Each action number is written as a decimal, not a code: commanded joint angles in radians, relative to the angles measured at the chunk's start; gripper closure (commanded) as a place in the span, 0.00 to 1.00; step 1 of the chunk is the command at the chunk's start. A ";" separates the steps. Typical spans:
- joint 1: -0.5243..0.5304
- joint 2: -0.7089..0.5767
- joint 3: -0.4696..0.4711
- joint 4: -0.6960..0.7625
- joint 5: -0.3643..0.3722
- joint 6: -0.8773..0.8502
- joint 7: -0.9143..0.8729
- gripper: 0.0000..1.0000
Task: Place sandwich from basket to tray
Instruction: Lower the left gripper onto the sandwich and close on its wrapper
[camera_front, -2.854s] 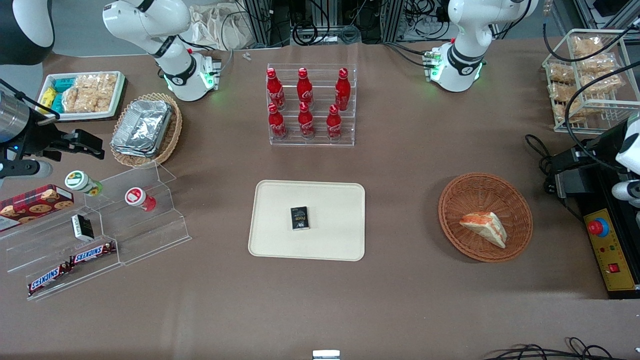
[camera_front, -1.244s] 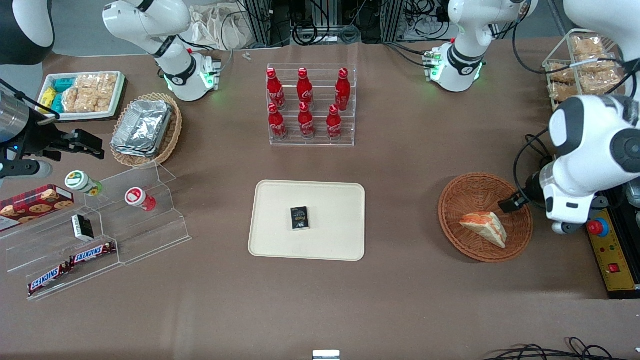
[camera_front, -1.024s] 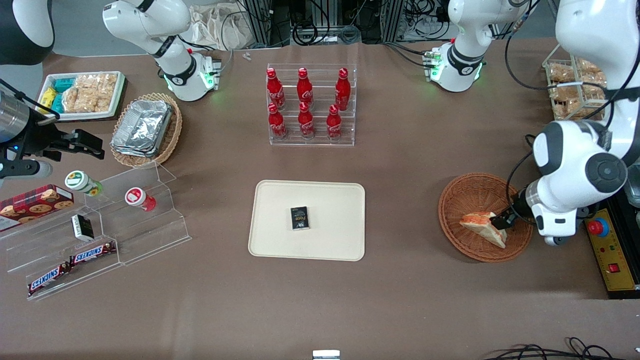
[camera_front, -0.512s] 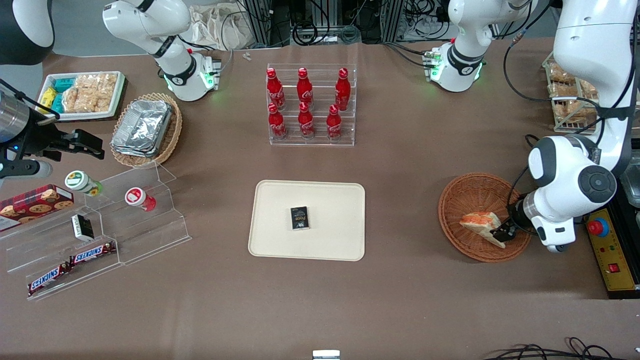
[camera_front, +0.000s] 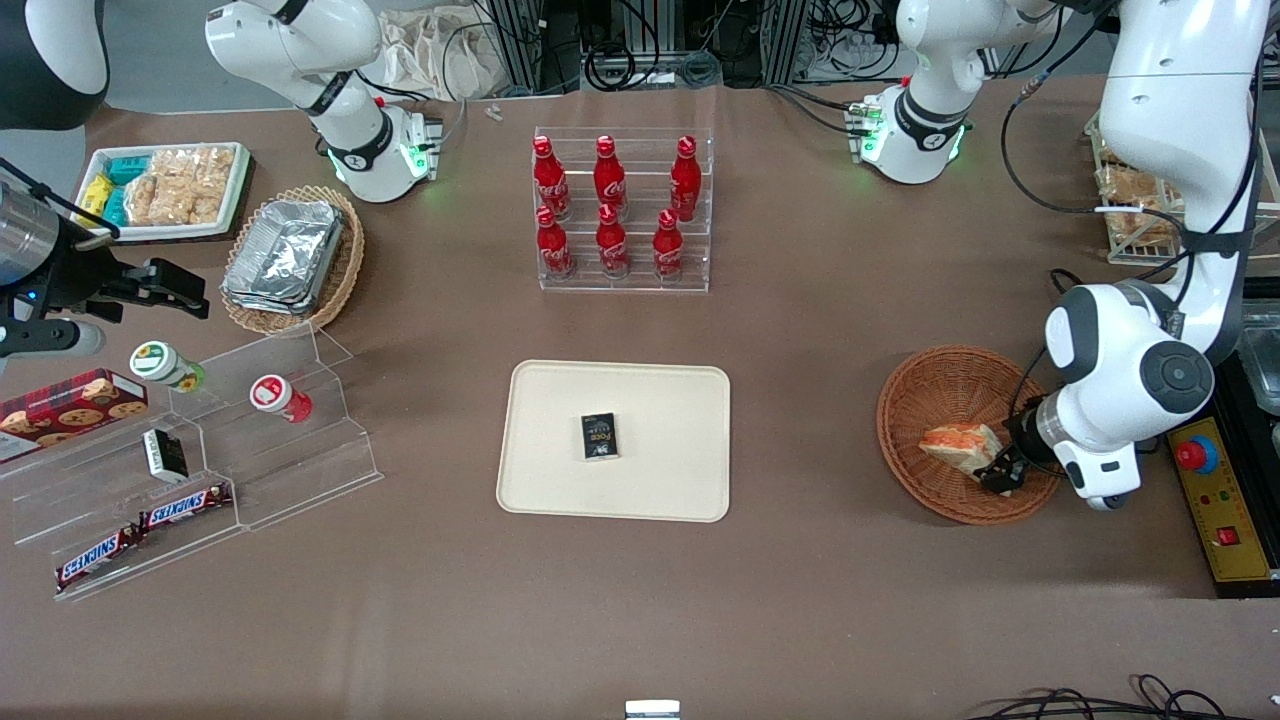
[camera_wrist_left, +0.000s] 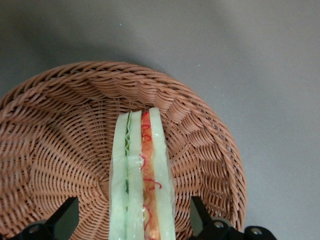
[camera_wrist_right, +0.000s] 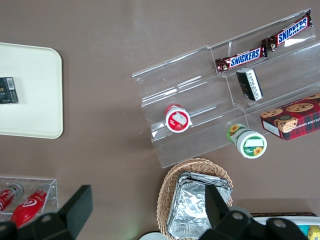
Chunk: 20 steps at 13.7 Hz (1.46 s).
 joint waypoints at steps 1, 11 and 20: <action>-0.001 0.016 -0.006 -0.003 0.009 0.029 -0.043 0.00; -0.009 0.031 -0.004 -0.003 0.018 0.039 -0.079 0.83; -0.013 -0.137 -0.029 0.132 0.018 -0.420 -0.044 0.90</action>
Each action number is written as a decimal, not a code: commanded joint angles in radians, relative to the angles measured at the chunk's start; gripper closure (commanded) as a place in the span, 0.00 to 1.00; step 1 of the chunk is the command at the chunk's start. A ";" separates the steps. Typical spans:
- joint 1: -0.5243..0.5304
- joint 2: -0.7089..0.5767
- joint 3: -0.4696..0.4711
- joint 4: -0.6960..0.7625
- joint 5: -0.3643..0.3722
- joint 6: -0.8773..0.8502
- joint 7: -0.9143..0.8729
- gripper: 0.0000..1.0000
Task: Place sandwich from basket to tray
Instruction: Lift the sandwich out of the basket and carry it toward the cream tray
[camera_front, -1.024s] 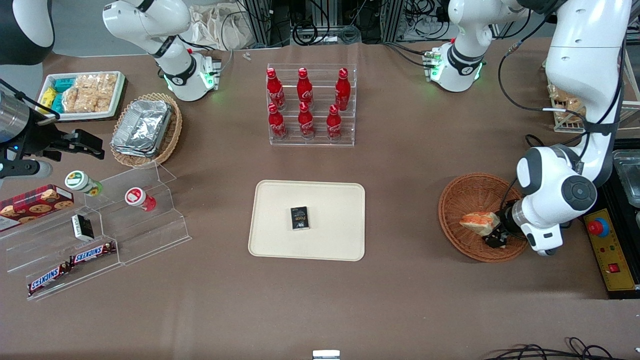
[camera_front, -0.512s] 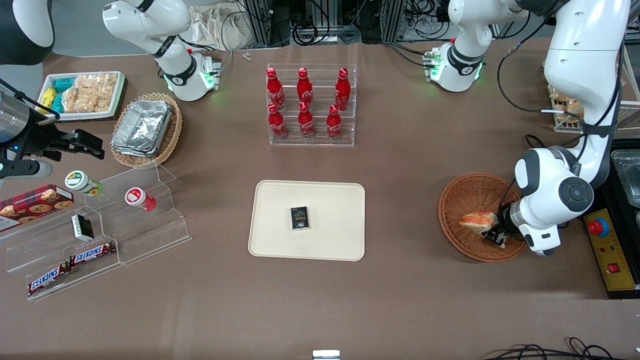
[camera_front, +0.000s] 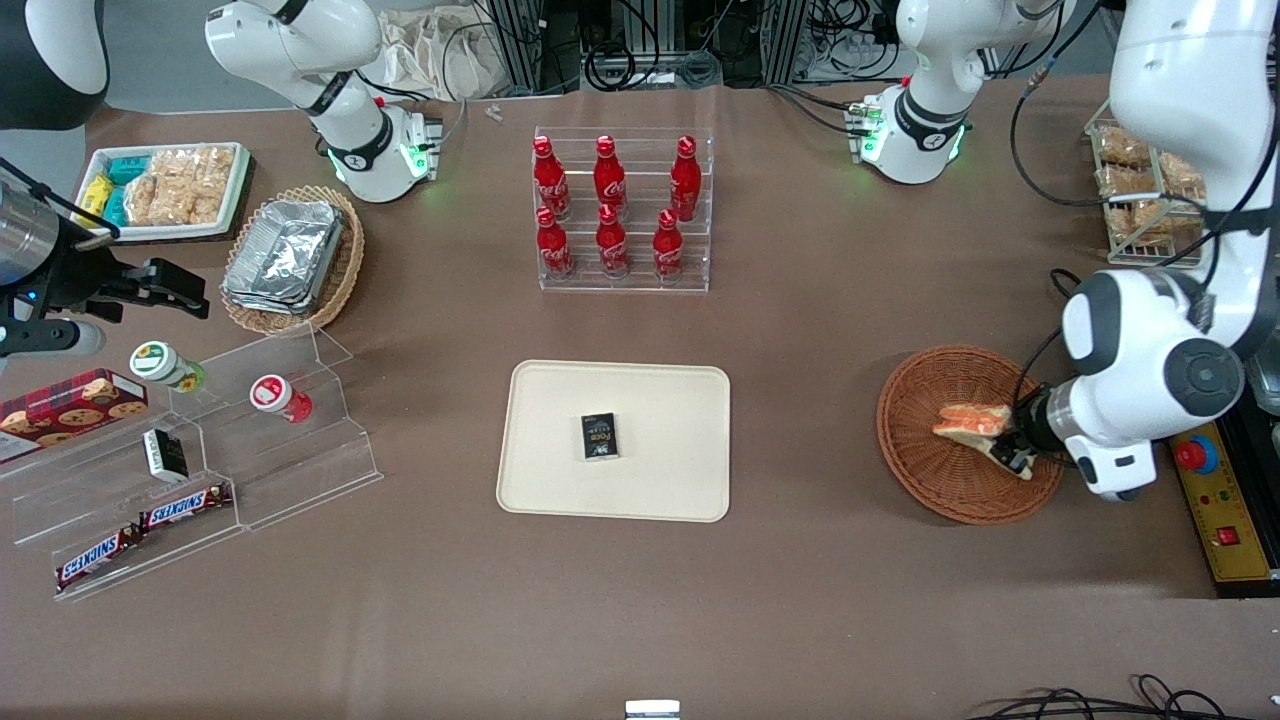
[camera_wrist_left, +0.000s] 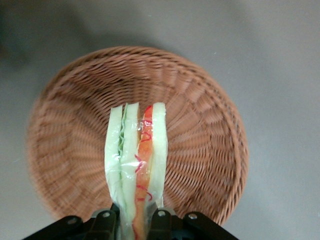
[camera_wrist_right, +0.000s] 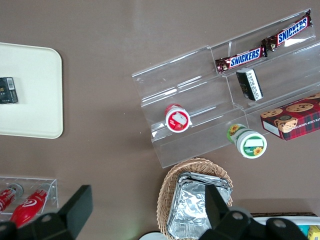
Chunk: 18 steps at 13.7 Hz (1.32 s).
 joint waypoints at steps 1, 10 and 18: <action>-0.010 -0.049 -0.020 0.090 0.014 -0.199 0.026 0.90; -0.177 -0.037 -0.045 0.271 0.011 -0.478 0.461 0.96; -0.315 -0.028 -0.048 0.261 -0.025 -0.429 0.497 1.00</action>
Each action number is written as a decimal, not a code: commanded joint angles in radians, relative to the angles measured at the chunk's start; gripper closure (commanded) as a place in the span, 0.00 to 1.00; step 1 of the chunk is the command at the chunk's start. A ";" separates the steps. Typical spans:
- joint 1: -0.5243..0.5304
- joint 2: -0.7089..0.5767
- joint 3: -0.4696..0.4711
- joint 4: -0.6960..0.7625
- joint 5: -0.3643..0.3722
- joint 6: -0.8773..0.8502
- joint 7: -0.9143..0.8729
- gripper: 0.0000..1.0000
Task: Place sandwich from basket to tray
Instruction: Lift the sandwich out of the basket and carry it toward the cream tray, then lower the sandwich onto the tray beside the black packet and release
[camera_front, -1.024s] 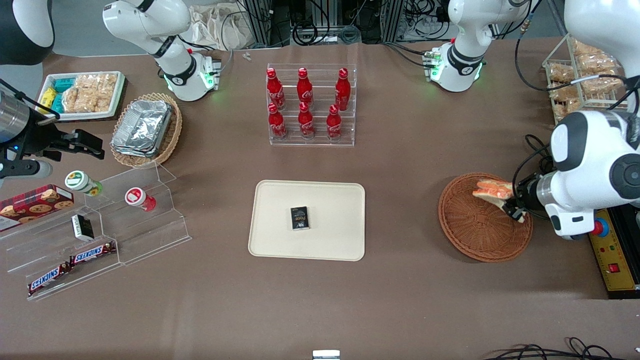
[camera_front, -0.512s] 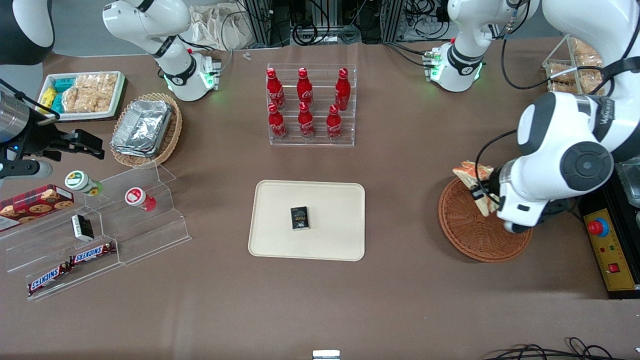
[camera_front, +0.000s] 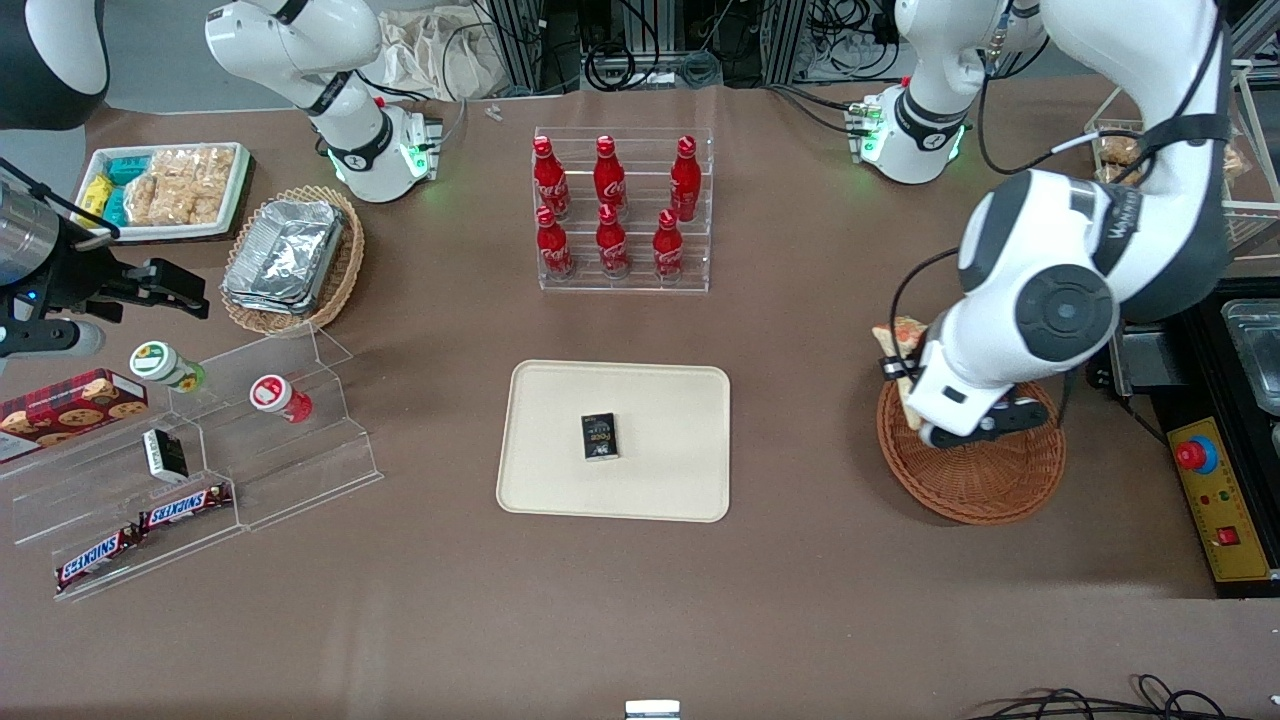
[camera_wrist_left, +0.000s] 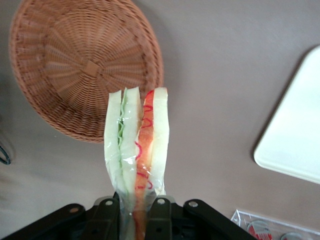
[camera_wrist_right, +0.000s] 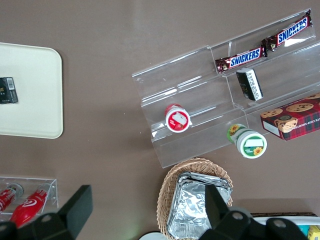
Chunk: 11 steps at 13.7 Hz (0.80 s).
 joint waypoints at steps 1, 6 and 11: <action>-0.069 0.036 0.006 0.018 -0.020 0.070 0.017 1.00; -0.164 0.142 0.003 0.033 -0.030 0.317 0.011 1.00; -0.258 0.359 0.000 0.206 -0.055 0.373 0.016 1.00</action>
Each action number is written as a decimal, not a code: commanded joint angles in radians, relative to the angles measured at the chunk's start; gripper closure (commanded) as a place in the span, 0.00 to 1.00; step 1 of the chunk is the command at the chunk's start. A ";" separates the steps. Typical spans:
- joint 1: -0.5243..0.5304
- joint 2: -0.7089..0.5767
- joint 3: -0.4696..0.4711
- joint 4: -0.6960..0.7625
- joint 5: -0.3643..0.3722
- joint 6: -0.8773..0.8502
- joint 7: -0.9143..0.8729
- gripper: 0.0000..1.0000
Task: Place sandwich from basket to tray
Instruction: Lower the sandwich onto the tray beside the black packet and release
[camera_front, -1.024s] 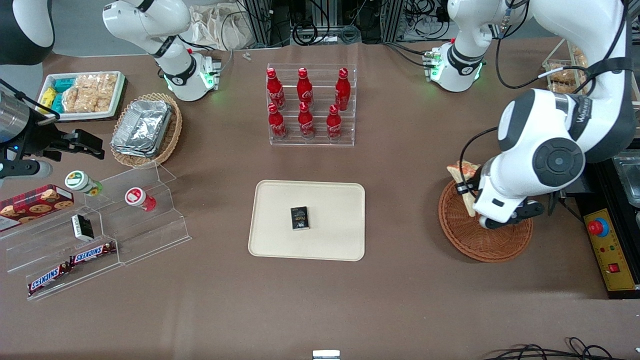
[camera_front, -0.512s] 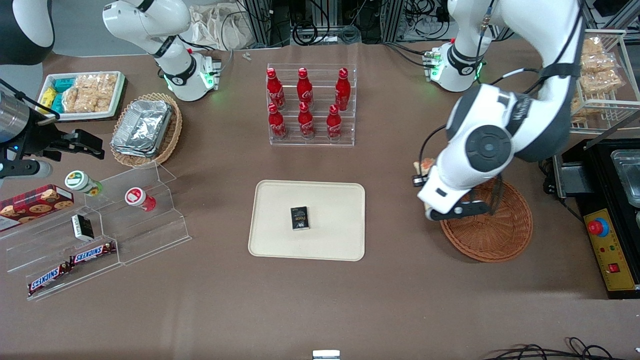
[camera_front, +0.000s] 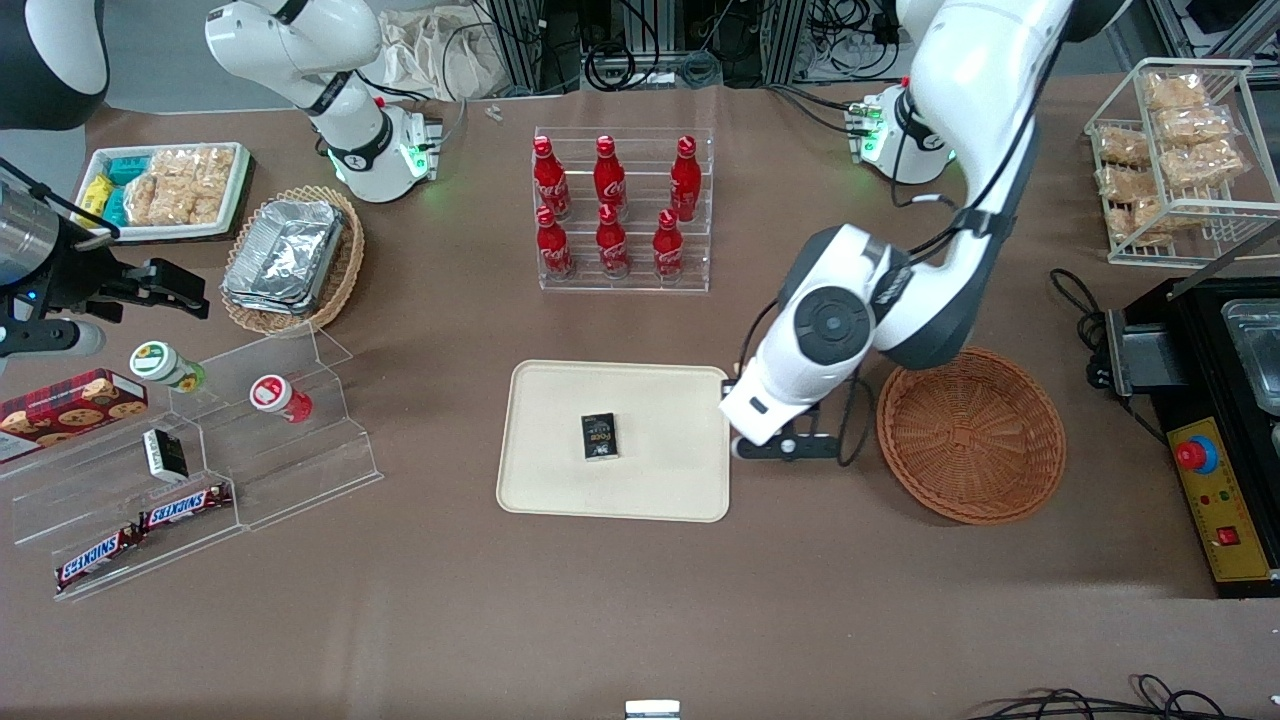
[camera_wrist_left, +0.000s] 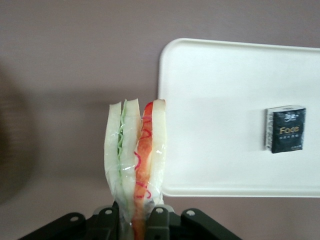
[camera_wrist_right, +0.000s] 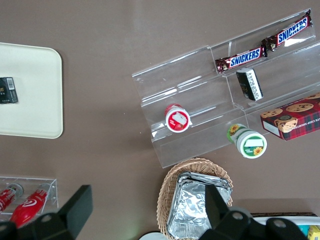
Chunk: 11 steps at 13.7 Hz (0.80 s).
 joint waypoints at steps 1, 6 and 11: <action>-0.058 0.148 0.010 0.164 -0.002 0.006 0.014 1.00; -0.085 0.263 0.012 0.186 -0.002 0.109 0.014 1.00; -0.085 0.288 0.009 0.184 -0.016 0.125 -0.022 0.01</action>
